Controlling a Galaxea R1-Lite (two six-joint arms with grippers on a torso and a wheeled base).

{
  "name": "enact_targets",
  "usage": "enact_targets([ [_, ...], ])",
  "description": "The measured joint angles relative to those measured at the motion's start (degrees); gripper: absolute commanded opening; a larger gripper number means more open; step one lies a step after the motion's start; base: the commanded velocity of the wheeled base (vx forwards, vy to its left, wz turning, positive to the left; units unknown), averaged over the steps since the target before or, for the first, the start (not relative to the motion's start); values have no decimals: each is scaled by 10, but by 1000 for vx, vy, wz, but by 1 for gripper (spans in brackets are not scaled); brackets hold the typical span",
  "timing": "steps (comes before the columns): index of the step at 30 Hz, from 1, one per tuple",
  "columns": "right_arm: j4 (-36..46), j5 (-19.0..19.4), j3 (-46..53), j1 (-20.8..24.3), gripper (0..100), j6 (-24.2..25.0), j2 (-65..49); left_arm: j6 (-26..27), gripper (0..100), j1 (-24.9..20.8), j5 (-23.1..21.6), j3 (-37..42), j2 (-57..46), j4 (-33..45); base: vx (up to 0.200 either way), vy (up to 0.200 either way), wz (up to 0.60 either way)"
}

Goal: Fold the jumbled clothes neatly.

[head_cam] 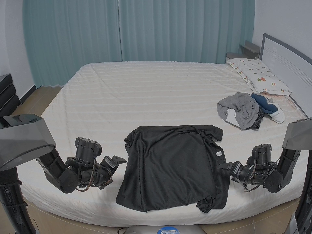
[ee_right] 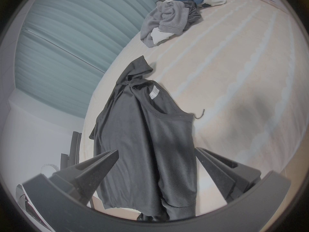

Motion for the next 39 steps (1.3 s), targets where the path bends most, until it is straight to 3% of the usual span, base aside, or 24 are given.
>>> enact_targets([
  [7,0,-1,11,-1,100,-3,5,3,100,-13,9,14,2,-1,0,0,0],
  [16,0,-1,15,0,100,-4,7,4,100,-25,13,20,2,-1,-200,0,0],
  [24,-2,-1,17,0,100,-4,7,58,100,-38,56,24,15,-1,0,0,0],
  [39,-4,-1,16,1,100,-4,9,76,100,-64,84,-2,46,-1,0,0,0],
])
